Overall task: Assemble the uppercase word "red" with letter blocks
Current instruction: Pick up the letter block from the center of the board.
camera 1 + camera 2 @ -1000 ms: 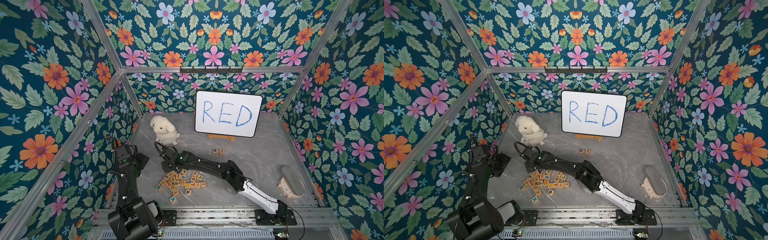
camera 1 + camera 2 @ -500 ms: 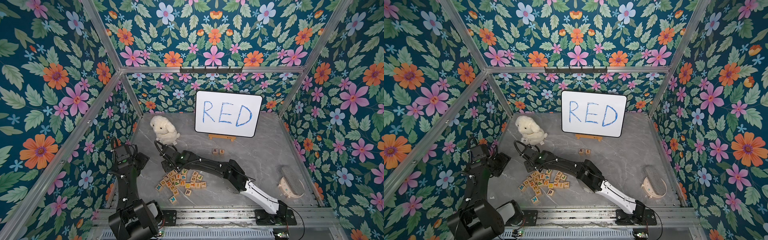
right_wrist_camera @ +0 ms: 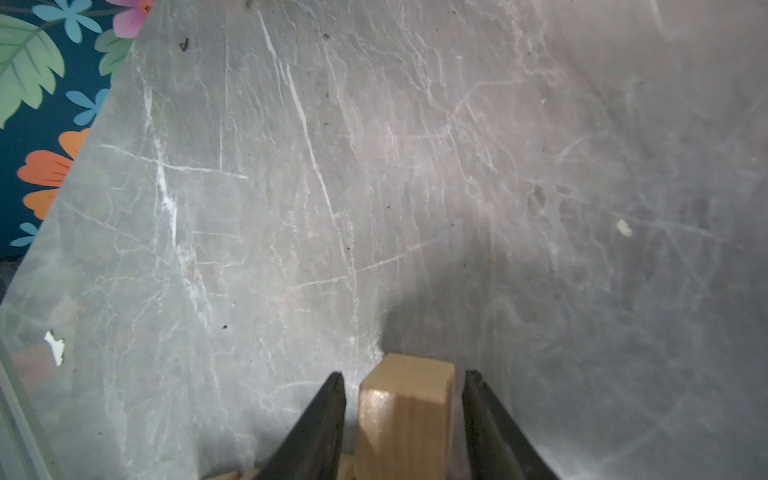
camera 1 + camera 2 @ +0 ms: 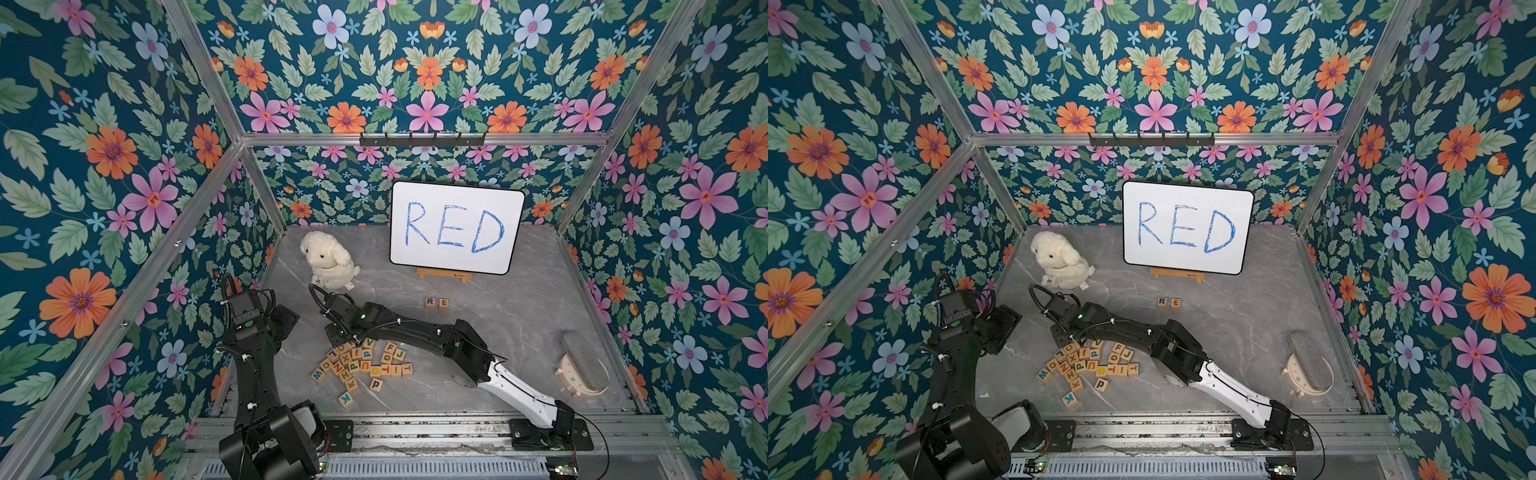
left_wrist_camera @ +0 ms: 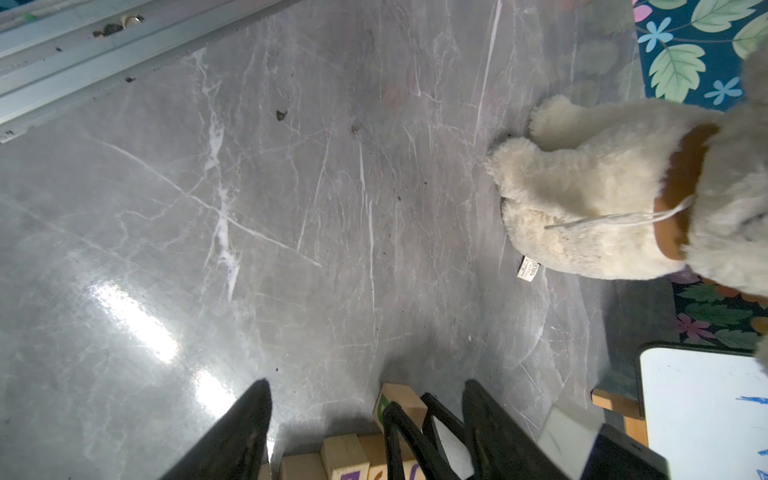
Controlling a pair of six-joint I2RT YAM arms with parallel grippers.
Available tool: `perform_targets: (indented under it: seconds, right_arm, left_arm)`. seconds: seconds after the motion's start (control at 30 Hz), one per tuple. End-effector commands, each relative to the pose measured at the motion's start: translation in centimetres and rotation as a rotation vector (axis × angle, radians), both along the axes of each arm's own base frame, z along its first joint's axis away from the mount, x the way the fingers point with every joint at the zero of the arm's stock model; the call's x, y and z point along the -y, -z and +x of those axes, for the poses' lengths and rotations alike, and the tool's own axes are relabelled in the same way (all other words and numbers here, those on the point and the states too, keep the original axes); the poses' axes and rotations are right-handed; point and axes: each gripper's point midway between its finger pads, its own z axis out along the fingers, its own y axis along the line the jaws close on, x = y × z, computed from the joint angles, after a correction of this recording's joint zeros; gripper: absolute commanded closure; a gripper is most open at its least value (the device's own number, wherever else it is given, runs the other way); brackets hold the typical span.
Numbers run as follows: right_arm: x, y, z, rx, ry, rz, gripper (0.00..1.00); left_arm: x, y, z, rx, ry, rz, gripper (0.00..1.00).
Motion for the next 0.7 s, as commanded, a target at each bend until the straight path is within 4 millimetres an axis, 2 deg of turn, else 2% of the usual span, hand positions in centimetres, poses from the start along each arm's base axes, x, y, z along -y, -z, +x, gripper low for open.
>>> perform_targets:
  seconds: [0.0, 0.17, 0.4, 0.67]
  right_arm:
    - [0.05, 0.27, -0.19, -0.012, 0.001, -0.006, 0.56]
    - [0.01, 0.13, -0.12, -0.010, 0.000, -0.003, 0.62]
    - [0.27, 0.72, -0.07, -0.028, 0.006, -0.011, 0.56]
    - [0.24, 1.03, -0.14, -0.040, 0.007, -0.013, 0.59]
  left_arm:
    - [0.03, -0.41, -0.02, 0.006, 0.015, 0.011, 0.25]
    - [0.07, -0.60, 0.01, 0.011, 0.017, 0.010, 0.25]
    - [0.06, -0.94, 0.12, 0.018, 0.025, 0.015, 0.25]
    - [0.09, -1.04, 0.19, 0.026, 0.028, 0.017, 0.25]
